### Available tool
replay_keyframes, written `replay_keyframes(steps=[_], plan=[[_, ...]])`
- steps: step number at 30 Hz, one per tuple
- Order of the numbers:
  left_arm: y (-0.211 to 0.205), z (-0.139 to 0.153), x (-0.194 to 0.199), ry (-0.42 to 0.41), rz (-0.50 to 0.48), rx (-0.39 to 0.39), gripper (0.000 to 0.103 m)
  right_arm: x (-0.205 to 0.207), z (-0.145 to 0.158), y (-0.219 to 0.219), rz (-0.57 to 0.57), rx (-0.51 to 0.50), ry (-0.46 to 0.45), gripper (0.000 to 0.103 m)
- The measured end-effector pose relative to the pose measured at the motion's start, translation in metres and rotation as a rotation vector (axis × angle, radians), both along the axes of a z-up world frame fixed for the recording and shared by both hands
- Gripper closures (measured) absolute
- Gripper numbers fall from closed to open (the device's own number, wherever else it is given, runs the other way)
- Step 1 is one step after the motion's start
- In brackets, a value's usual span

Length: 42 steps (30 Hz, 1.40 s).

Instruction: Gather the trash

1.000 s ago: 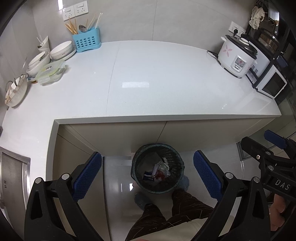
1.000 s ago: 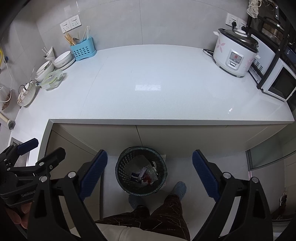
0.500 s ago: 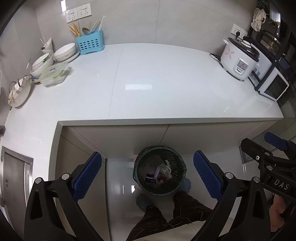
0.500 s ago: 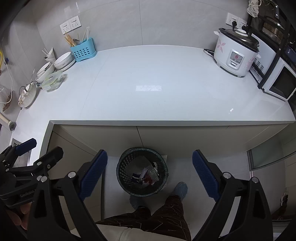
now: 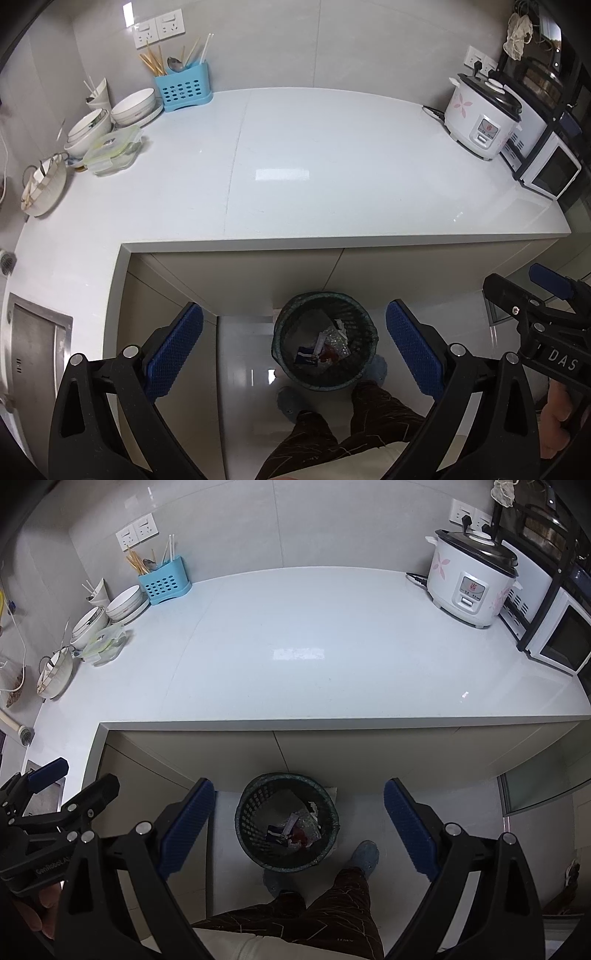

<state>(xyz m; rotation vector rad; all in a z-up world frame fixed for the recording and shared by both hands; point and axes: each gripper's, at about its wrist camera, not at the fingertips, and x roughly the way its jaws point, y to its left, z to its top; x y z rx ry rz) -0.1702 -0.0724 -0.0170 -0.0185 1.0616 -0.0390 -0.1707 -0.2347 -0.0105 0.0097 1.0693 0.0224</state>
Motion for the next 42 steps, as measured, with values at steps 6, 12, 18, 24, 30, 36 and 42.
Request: replay_keyframes(steps=[6,12,18,24,30,36,42], plan=[[0.0038,0.0033,0.0012,-0.010,-0.002,0.000,0.006,0.0006,-0.0008,0.0021,-0.003,-0.011,0.005,0.014],[0.0048,0.0046,0.0019,-0.006,-0.003,-0.002,0.006,0.0010,0.0003,0.0030,-0.006,-0.018,0.004,0.014],[0.0045,0.0045,0.0027,0.006,-0.005,-0.016,0.006,0.0011,0.0007,0.0037,-0.007,-0.025,0.005,0.014],[0.0044,0.0059,0.0030,0.002,0.000,-0.005,0.006,0.0008,0.0008,0.0034,-0.003,-0.027,0.006,0.014],[0.0068,0.0062,0.0035,0.005,0.007,-0.019,0.006,-0.0011,0.0023,0.0046,-0.001,-0.030,0.002,0.014],[0.0026,0.0064,0.0024,0.003,-0.007,-0.010,0.006,-0.0018,0.0027,0.0040,-0.002,-0.028,0.002,0.014],[0.0061,0.0062,0.0020,-0.001,0.007,-0.016,0.006,-0.0019,0.0041,0.0025,-0.004,-0.027,0.001,0.014]])
